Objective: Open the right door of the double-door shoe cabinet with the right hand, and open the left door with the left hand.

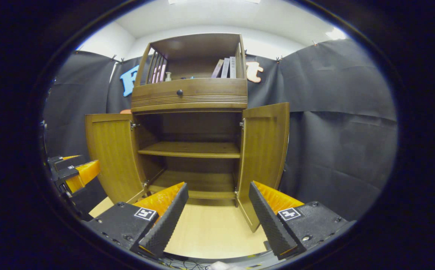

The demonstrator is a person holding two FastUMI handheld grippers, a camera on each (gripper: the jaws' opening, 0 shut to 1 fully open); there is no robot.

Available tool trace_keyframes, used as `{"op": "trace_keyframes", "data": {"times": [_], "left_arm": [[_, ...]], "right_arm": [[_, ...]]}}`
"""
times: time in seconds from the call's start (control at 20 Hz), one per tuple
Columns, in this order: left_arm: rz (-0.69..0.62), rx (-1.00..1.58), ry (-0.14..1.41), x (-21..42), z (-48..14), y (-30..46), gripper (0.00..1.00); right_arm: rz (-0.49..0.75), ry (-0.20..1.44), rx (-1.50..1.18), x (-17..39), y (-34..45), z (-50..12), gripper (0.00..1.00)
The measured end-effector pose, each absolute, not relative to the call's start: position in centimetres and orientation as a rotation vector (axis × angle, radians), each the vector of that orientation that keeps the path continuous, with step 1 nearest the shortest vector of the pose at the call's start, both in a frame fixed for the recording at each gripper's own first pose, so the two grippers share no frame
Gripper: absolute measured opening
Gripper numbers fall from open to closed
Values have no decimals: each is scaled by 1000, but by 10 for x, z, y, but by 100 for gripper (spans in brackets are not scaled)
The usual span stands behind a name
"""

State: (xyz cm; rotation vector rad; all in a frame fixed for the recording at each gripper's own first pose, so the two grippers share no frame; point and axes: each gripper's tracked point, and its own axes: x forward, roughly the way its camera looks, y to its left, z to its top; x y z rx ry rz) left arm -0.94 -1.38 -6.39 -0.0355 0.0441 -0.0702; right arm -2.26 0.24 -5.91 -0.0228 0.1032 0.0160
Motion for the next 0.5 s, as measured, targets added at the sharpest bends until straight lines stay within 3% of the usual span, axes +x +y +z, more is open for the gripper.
{"op": "trace_keyframes", "data": {"times": [0.5], "left_arm": [[-52, -17, 25, -18, -56, -2, 96]], "right_arm": [[21, 65, -15, -23, 10, -42, 100]]}}
